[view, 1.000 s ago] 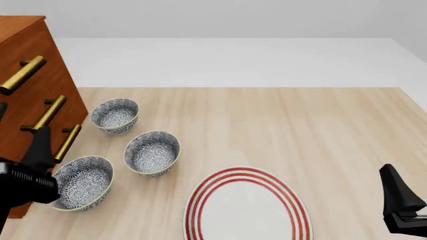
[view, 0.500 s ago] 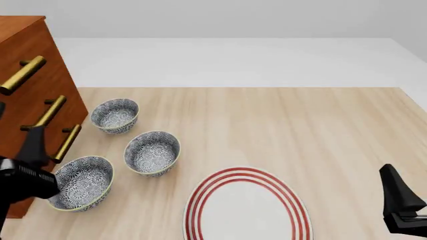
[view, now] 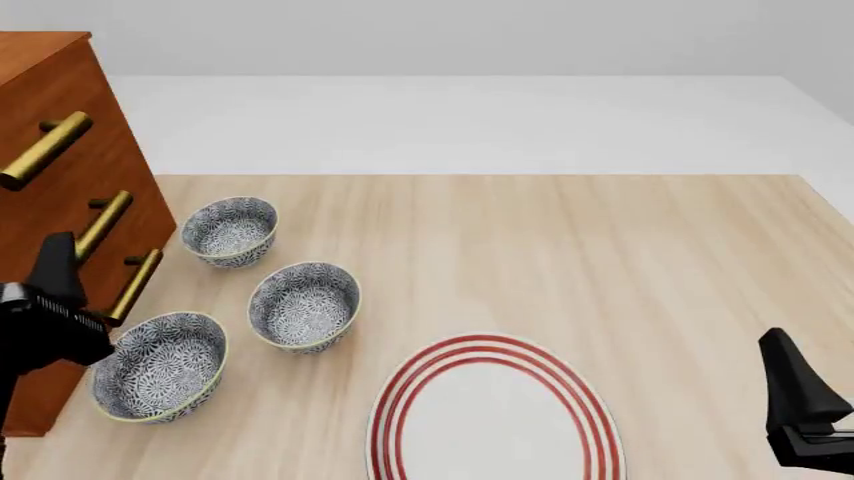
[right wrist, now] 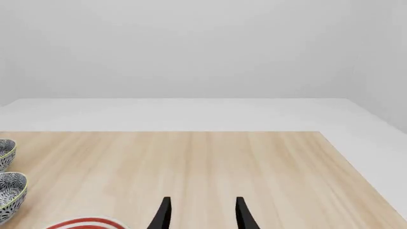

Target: Open the top drawer of the cabinet.

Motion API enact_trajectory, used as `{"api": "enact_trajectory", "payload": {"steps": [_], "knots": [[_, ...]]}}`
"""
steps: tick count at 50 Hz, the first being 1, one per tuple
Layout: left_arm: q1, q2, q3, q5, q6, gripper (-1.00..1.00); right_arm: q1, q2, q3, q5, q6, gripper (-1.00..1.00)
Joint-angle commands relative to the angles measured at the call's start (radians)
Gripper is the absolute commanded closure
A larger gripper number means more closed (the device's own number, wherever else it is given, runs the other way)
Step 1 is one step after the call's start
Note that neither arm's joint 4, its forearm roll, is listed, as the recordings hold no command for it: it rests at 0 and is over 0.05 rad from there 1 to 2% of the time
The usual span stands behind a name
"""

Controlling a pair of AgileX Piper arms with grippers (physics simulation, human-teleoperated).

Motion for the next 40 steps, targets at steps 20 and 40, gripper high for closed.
{"api": "enact_trajectory", "payload": {"steps": [20,40], "knots": [[0.073,0.158,-0.127,-0.001,-0.028,-1.0,0.0,0.0,0.0,0.0,0.0,-1.0],[0.083,0.184,-0.151,-0.001,0.003,-1.0,0.0,0.0,0.0,0.0,0.0,-1.0]]}}
